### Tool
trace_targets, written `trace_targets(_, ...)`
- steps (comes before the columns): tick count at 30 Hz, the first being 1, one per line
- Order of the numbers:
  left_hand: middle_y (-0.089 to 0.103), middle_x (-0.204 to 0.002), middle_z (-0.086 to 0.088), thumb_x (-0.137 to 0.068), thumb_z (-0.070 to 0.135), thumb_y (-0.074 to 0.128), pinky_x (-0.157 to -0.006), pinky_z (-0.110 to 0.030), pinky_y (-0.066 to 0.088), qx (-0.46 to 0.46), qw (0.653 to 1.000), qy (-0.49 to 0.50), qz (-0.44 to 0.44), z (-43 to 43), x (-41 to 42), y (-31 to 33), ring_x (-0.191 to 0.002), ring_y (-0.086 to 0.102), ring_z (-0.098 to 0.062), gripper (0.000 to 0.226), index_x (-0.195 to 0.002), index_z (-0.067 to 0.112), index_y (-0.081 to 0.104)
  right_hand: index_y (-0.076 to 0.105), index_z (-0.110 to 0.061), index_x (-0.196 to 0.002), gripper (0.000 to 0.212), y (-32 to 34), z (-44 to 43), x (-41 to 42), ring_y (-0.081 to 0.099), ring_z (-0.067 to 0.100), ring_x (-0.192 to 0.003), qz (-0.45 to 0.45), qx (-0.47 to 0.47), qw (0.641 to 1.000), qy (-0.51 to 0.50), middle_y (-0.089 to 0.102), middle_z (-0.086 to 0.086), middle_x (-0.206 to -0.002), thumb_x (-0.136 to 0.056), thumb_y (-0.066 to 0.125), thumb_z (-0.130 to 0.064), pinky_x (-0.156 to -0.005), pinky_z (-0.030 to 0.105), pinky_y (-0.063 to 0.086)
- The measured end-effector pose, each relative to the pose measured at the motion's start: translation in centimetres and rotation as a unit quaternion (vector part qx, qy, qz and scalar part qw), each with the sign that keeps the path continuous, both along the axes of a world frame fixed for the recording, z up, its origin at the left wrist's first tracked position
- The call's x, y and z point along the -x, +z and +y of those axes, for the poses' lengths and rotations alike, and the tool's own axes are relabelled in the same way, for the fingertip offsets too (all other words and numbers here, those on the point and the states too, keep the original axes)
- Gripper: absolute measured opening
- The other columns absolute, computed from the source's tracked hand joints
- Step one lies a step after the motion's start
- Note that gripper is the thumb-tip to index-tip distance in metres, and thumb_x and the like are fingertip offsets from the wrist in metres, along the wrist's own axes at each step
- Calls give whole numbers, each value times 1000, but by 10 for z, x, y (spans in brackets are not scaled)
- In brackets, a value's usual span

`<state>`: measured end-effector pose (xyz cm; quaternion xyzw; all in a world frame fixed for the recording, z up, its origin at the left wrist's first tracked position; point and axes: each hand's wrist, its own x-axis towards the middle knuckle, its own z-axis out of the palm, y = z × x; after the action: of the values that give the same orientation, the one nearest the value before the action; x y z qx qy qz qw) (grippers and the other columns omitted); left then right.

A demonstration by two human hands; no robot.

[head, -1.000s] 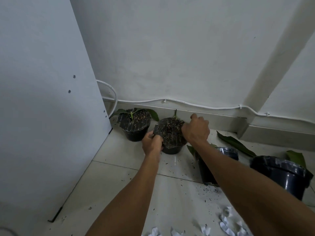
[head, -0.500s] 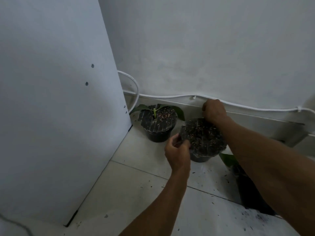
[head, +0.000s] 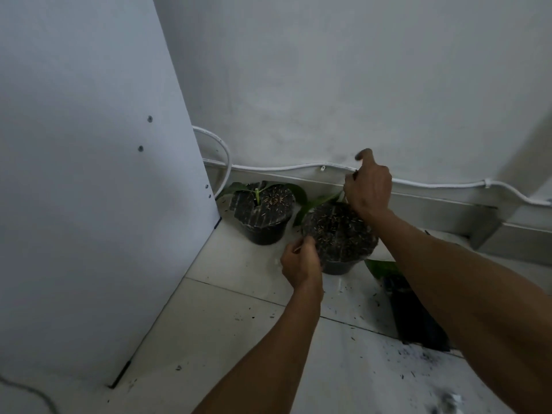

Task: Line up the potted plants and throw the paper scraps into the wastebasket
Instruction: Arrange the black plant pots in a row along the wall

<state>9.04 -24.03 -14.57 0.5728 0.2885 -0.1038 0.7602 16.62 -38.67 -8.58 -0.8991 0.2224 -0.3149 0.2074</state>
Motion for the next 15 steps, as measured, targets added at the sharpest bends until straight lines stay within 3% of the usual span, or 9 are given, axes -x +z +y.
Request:
trace_targets(2,66,-106,-5,-87,15,69,-75,-41,63,19,1000,-1,15,0,3,6,-95,63,-25,26,-113,15,71,72,-8,-109,23,19,-5,6,69,29,-83,-12,-83,996,-12,75,13,-87,-86,69,-13,-72,22,40)
trace_targets(4,62,-109,-6,-89,9,68,-71,-37,62,27,1000,-12,1,0,8,12,-97,60,-26,29,-117,12,69,79,-9,-92,14,40,-8,12,72,23,-83,-42,-157,987,-14,77,11,-88,-84,76,-19,-74,19,45)
trace_targets(8,61,-109,-5,-90,4,66,-74,-41,63,33,999,-28,-16,-2,15,14,-97,61,-28,31,-120,12,68,78,-9,-81,11,79,-11,27,73,14,-67,-125,-273,953,-38,76,5,-74,-79,82,-19,-74,24,60)
trace_targets(10,61,-110,-5,-91,5,65,-74,-41,63,27,999,-27,-18,-3,17,14,-99,61,-29,30,-120,12,68,76,-10,-78,11,93,-14,36,71,7,-58,-167,-369,913,-58,74,0,-68,-81,81,-19,-67,24,61)
trace_targets(12,60,-112,-6,-92,4,66,-75,-42,63,29,999,-25,-18,-5,17,14,-100,60,-30,31,-122,11,67,75,-14,-89,11,95,-11,47,70,3,-60,-103,-411,902,-81,76,-2,-78,-86,76,-25,-55,21,56)
trace_targets(15,59,-114,-9,-91,2,66,-78,-45,62,28,999,-21,-14,-8,14,15,-99,58,-31,33,-123,8,66,70,0,-99,21,66,-4,69,72,18,-75,15,-529,848,-38,76,12,-95,-80,77,-4,-61,29,62)
